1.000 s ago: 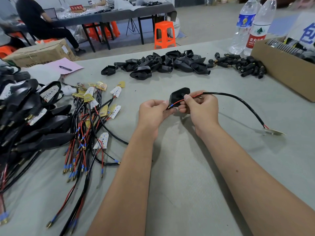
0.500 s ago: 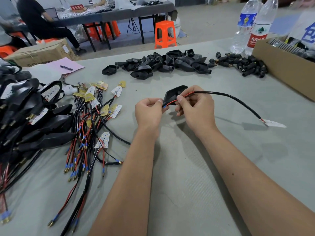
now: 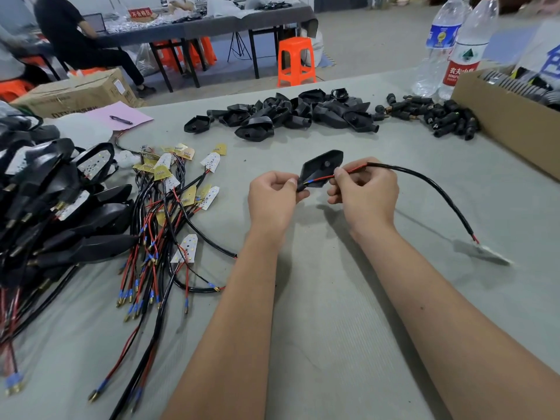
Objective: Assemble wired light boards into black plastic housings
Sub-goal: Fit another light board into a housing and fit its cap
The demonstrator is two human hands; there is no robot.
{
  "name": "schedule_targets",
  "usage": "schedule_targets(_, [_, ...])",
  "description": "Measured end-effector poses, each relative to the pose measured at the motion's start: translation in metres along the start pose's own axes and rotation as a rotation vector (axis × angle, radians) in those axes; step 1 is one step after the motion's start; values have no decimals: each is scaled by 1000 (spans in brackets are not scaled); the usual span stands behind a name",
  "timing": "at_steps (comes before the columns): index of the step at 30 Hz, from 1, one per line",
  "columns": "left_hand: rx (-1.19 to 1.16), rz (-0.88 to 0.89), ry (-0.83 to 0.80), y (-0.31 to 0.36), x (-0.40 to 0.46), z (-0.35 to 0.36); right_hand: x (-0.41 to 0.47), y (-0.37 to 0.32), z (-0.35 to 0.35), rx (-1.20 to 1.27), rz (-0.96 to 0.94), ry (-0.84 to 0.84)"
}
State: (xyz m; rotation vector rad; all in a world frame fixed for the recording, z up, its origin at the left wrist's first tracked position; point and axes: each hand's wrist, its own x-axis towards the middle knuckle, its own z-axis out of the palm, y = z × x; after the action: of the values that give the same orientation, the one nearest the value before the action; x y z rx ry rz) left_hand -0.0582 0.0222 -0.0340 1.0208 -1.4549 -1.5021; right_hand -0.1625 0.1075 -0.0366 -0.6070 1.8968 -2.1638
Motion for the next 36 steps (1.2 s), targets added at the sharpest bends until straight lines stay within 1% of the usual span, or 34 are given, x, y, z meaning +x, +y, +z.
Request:
schedule_targets(3, [85,48,19,1,-1,0,-4,-1,1,-139,-126,-3])
schedule_targets(5, [142,87,18,1,-3,0,-5,-1,2,-189,-158,-31])
schedule_targets(7, [152,98,-6,1,-3,1,-5,-1,2,-162,-124,-99])
schedule_targets(9, [98,80,-32,1,-3,1,-4,0,1,-79,-49,-166])
schedule_targets(11, [13,57,-65,1,-2,-1,-2,0,1,-39,-1,-183])
schedule_targets(14, [-97,25,-130,2,-4,-3,0,1,0,-37,28,-165])
schedule_targets(16, [-191,-21,-163,4,-6,-4,1,3,0,-100,18,-126])
schedule_targets(18, [-272,-64,-186,6,-7,-6,3,5,2,-224,-20,-46])
schedule_targets(20, [-301,-88,-173,6,-7,-7,5,5,1,-309,-73,25])
schedule_targets(21, [-302,-98,-164,6,-7,-7,5,5,1,-325,-93,29])
schedule_targets(24, [-320,-126,-133,8,-8,-5,6,6,3,-307,-102,26])
schedule_targets(28, [-375,-164,-91,11,-6,-4,8,6,2,-166,-70,159])
schedule_targets(36, [-398,-175,4,15,-2,-11,7,4,-4,-282,-1,321])
